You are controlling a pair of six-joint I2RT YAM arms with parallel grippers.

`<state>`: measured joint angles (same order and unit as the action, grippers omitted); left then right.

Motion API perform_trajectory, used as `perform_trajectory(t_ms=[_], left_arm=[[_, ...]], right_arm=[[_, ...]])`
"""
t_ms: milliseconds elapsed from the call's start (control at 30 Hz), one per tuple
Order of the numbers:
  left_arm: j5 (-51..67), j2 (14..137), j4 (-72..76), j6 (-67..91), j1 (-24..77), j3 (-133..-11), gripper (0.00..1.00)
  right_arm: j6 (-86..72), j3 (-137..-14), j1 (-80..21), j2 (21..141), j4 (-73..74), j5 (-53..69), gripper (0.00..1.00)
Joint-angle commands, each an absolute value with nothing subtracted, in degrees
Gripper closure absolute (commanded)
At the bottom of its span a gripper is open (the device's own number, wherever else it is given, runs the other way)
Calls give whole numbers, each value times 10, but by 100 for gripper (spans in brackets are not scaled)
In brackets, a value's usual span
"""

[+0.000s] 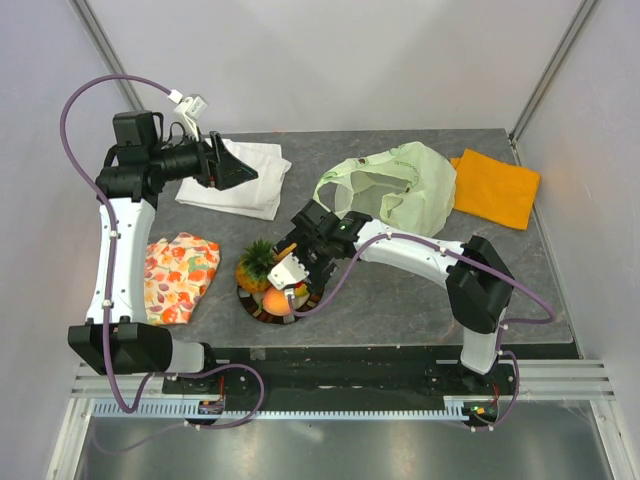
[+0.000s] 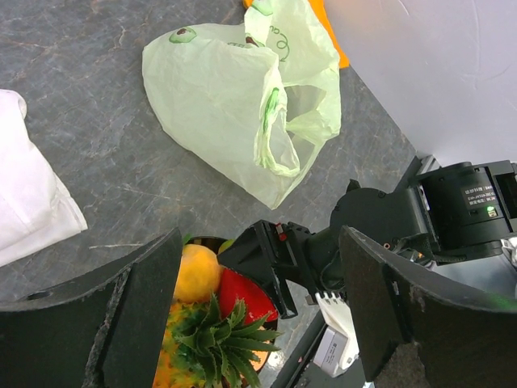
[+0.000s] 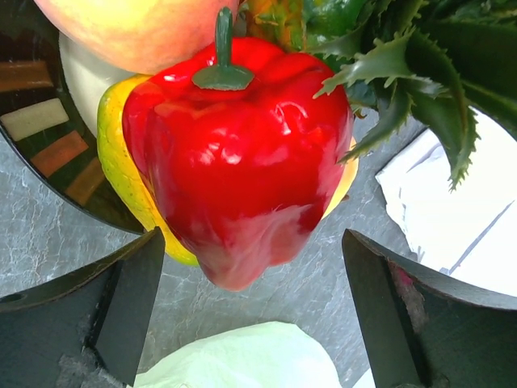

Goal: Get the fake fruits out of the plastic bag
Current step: Place the fake fruit on the plate, then adjust the plastic bag at the center of the board.

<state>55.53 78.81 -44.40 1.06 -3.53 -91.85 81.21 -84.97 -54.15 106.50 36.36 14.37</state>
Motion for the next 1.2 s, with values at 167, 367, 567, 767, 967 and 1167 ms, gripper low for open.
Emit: perform_trajectory(t_ms=[167, 367, 567, 767, 967, 1167], left_arm=[[577, 795, -422, 25, -37, -940, 15], [574, 797, -421, 30, -38, -944, 16], [574, 802, -421, 31, -37, -947, 16], [570, 803, -421, 33, -37, -954, 16], [555, 793, -424, 25, -37, -936, 16], [505, 777, -445, 4, -38, -928, 14]], right_arm=[[789, -832, -524, 1031, 352, 139, 2], [766, -805, -469, 1000, 358, 140, 2], [750, -754, -411, 983, 354, 133, 2], [687, -791, -340, 1025, 344, 102, 2], [620, -819, -319, 1027, 304, 34, 2], [413, -918, -309, 1030, 265, -75, 2]])
